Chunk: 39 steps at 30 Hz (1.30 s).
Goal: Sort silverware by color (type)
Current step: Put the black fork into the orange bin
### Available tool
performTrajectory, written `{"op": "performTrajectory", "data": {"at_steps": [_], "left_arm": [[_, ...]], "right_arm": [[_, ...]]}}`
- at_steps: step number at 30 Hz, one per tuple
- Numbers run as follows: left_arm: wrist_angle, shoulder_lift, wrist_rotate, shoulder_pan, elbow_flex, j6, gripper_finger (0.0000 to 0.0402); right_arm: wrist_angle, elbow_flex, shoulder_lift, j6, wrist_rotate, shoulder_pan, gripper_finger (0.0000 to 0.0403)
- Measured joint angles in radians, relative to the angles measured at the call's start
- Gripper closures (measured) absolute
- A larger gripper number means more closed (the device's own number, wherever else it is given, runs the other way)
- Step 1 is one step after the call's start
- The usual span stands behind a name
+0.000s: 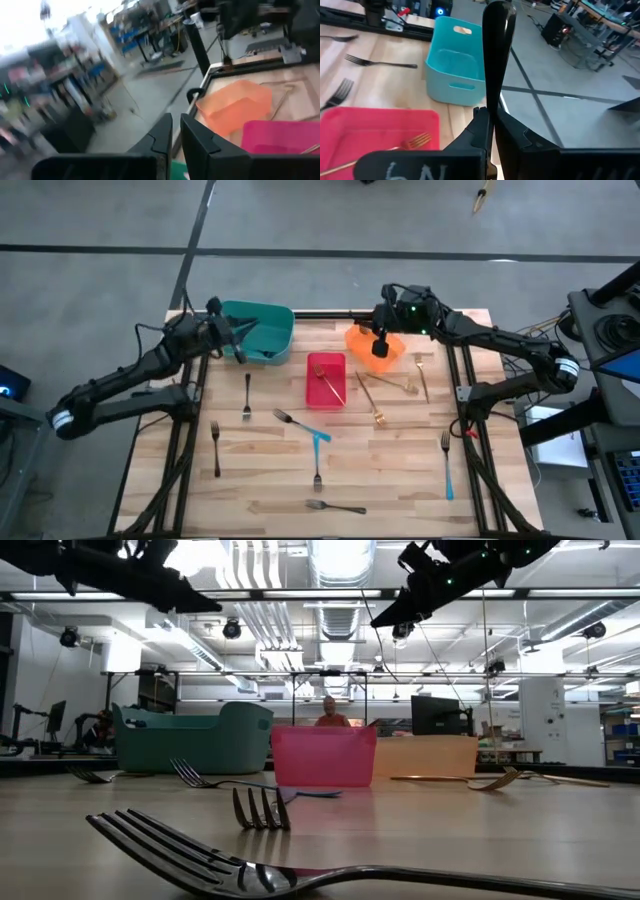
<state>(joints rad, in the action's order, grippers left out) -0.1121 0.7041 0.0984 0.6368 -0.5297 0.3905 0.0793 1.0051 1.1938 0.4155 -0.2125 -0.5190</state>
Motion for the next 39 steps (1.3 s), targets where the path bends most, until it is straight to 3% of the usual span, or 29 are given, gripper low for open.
{"op": "performTrajectory", "data": {"at_steps": [7, 13, 22, 28, 34, 39], "left_arm": [[0.17, 0.007, 0.023, 0.031, 0.001, -0.265, 0.0381], [0.238, 0.007, 0.203, -0.011, 0.009, -0.45, 0.0381], [0.142, 0.001, 0.24, -0.099, 0.049, -0.413, 0.0381], [0.039, 0.007, 0.078, -0.098, 0.022, -0.282, 0.0381], [0.078, 0.02, -0.084, -0.084, -0.024, -0.164, 0.0381], [0.091, 0.034, -0.137, -0.038, -0.031, -0.093, 0.0381]], "right_arm": [[-0.05, -0.009, -0.001, -0.033, 0.0, 0.128, 0.0391], [-0.072, -0.009, -0.002, -0.071, 0.096, 0.278, 0.0391], [-0.132, -0.009, -0.002, -0.03, 0.325, 0.468, 0.0391], [-0.159, -0.009, -0.002, -0.016, 0.464, 0.417, 0.0391], [-0.159, -0.009, 0.0, -0.051, 0.468, 0.271, 0.0391], [-0.189, -0.009, 0.0, -0.007, 0.469, 0.155, 0.0391]]}}
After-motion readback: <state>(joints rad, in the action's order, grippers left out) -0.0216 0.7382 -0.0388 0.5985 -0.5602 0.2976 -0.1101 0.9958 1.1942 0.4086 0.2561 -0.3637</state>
